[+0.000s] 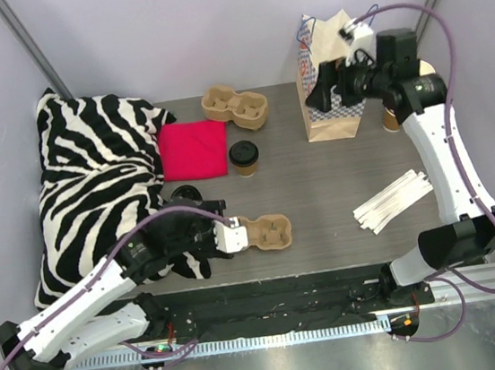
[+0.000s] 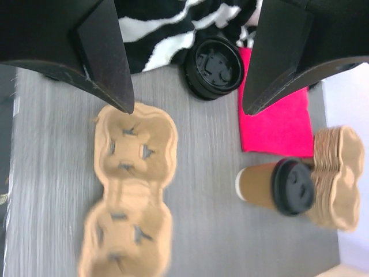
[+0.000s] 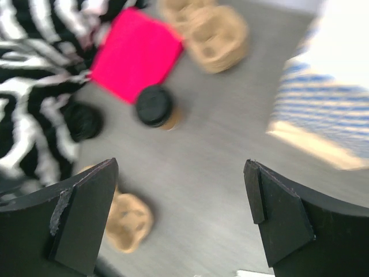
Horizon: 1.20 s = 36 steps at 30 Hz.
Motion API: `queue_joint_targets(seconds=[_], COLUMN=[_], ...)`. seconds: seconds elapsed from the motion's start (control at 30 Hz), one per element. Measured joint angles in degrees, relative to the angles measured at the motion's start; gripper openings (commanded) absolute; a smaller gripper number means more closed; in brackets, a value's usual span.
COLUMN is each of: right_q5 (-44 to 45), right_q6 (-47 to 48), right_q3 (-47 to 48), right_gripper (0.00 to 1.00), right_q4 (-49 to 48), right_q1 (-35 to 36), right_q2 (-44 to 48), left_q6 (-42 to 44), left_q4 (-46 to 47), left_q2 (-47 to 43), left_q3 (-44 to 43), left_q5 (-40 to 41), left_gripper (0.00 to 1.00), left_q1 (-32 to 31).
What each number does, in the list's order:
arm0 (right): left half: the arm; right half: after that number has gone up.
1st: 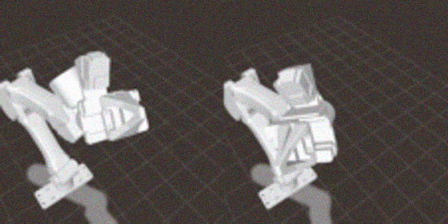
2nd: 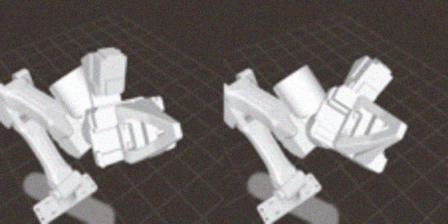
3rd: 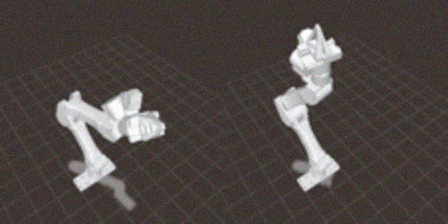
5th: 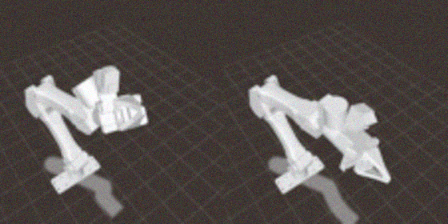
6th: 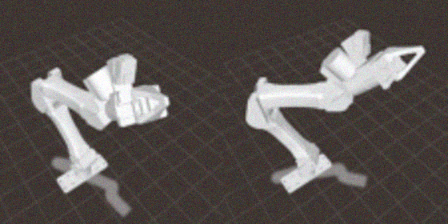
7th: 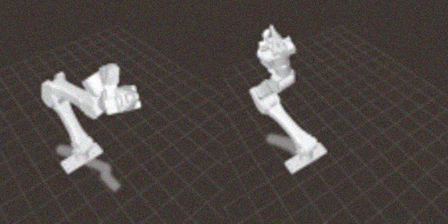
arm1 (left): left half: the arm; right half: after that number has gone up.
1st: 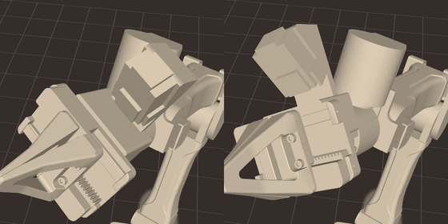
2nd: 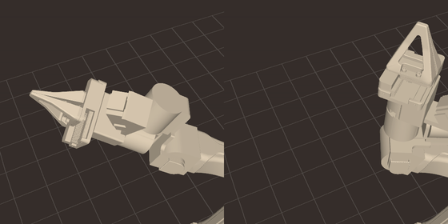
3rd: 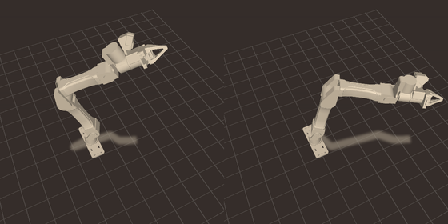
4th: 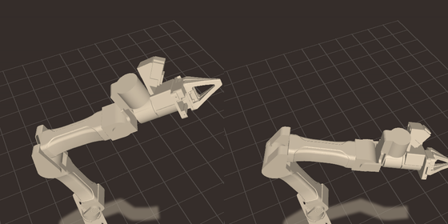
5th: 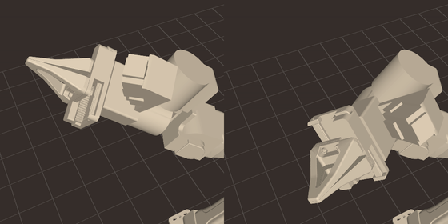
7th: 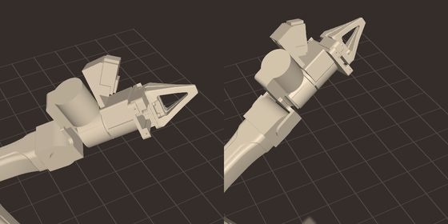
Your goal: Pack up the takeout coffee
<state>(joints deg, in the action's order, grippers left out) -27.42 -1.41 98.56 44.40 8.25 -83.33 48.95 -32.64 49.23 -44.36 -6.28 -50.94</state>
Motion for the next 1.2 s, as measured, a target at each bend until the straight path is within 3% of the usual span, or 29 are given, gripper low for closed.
queue_joint_targets(seconds=[0.27,0.5,0.77,0.87,1.1,1.17,1.2], right_q5=[8.5,11.26,13.05,13.66,13.35,12.94,12.52], right_q6=[16.55,33.97,45.11,48.04,52.04,52.72,52.7], right_q3=[24.55,26.03,25.27,25.22,24.87,24.9,25.09], right_gripper=[1.0,1.0,1.0,0.91,0.33,0.24,0.14], right_q4=[5.66,10.23,11.37,11.43,14.64,15.23,16.02], right_q1=[-5.7,-5.2,-5.2,-5.22,-5.2,-5.22,-5.2], right_q2=[-12.22,-19.96,-25.4,-26.49,-27.08,-27.08,-27.08], left_q6=[-18.56,-30.38,-38.4,-40.74,-45.27,-45.97,-46.21], left_q4=[-7.43,-15.91,-22.43,-23.69,-24.83,-25.0,-25.05], left_q2=[5.86,16.72,23.32,23.63,23.69,23.69,23.69], left_q3=[-13.09,-24.04,-31.21,-31.21,-31.21,-31.21,-31.21], left_q5=[-1.66,-11.89,-27.41,-30.49,-33.24,-33.24,-33.24], left_gripper=[0.87,0.88,0.9,0.91,0.91,0.91,0.91], left_q1=[6.69,19.61,31.15,34.01,38.29,38.64,38.75])
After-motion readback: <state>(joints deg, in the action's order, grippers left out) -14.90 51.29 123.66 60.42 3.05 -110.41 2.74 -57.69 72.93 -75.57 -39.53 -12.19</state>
